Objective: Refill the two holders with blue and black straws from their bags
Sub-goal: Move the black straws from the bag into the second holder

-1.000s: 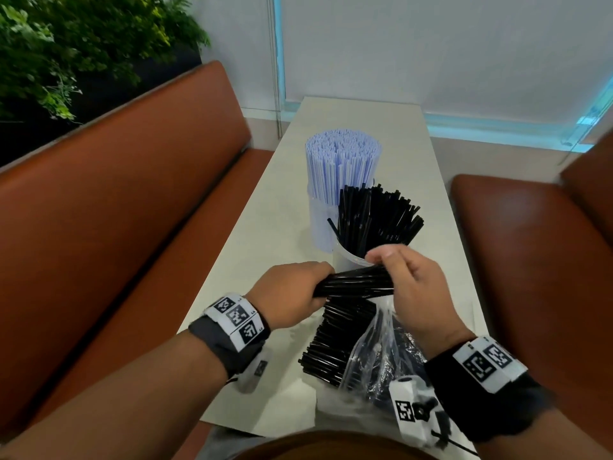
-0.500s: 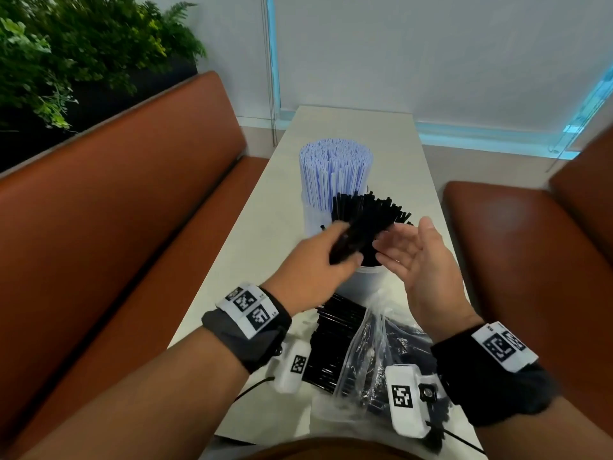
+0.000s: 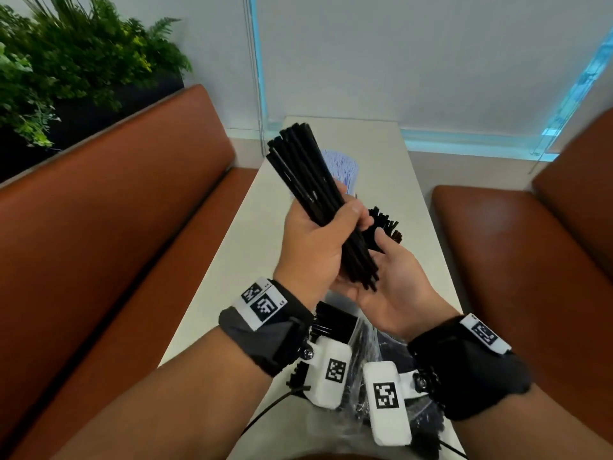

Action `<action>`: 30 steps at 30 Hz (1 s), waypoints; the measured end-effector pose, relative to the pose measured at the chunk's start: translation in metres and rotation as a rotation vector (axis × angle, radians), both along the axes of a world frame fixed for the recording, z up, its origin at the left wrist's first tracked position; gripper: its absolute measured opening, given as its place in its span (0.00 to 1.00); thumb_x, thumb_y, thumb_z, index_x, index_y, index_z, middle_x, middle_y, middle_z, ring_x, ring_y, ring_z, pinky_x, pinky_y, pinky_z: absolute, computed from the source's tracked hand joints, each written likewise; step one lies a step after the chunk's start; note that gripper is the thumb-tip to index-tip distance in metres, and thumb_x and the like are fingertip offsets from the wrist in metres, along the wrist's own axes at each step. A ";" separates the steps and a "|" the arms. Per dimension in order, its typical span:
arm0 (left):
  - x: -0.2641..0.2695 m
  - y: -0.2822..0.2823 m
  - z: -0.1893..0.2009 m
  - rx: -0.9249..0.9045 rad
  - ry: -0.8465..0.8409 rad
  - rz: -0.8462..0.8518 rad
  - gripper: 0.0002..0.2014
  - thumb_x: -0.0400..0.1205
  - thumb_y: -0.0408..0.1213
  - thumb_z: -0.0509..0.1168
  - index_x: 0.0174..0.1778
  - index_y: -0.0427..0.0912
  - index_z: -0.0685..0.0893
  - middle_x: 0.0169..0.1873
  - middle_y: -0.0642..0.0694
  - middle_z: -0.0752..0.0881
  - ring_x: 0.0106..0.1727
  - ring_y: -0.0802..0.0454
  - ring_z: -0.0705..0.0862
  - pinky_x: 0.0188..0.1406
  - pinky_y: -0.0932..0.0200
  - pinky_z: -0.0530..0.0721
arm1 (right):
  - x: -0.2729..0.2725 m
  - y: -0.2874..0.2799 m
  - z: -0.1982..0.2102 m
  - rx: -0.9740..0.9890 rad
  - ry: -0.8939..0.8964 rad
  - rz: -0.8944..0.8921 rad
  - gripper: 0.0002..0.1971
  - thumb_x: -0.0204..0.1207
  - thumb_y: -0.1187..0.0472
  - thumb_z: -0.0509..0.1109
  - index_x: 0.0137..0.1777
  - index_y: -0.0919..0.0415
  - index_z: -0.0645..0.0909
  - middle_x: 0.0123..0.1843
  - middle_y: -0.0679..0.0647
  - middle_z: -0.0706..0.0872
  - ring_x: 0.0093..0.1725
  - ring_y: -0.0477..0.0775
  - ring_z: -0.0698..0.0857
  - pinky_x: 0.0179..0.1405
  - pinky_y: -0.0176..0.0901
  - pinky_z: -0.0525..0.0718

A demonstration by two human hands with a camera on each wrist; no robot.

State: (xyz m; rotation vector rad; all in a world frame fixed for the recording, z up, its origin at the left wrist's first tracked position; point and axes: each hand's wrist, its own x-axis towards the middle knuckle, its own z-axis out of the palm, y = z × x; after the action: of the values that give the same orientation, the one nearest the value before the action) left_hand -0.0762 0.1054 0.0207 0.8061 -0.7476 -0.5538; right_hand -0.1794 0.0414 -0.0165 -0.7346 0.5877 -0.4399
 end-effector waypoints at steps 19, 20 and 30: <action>0.009 0.004 -0.008 0.193 0.108 -0.096 0.07 0.81 0.24 0.69 0.48 0.40 0.82 0.34 0.41 0.87 0.38 0.42 0.89 0.47 0.51 0.88 | -0.005 -0.001 -0.024 -1.212 0.352 0.147 0.10 0.75 0.48 0.72 0.42 0.50 0.75 0.32 0.46 0.79 0.31 0.47 0.78 0.34 0.47 0.81; 0.014 0.004 -0.002 0.167 0.124 -0.084 0.08 0.79 0.25 0.70 0.50 0.41 0.82 0.34 0.41 0.87 0.38 0.42 0.88 0.47 0.50 0.88 | -0.005 -0.002 -0.025 -1.226 0.387 0.140 0.11 0.73 0.45 0.70 0.40 0.48 0.73 0.30 0.43 0.77 0.29 0.44 0.76 0.32 0.45 0.78; 0.021 0.000 0.017 0.086 -0.010 -0.034 0.06 0.82 0.27 0.65 0.48 0.41 0.78 0.31 0.44 0.82 0.32 0.47 0.82 0.43 0.46 0.85 | -0.005 -0.003 -0.034 -1.355 0.615 -0.026 0.15 0.71 0.36 0.70 0.42 0.46 0.75 0.34 0.37 0.83 0.28 0.40 0.80 0.23 0.32 0.72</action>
State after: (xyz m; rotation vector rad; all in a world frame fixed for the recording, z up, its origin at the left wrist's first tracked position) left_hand -0.0554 0.1057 0.0375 0.8771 -0.7521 -0.6159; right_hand -0.1842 0.0383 -0.0502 -2.2093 0.8433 -0.6244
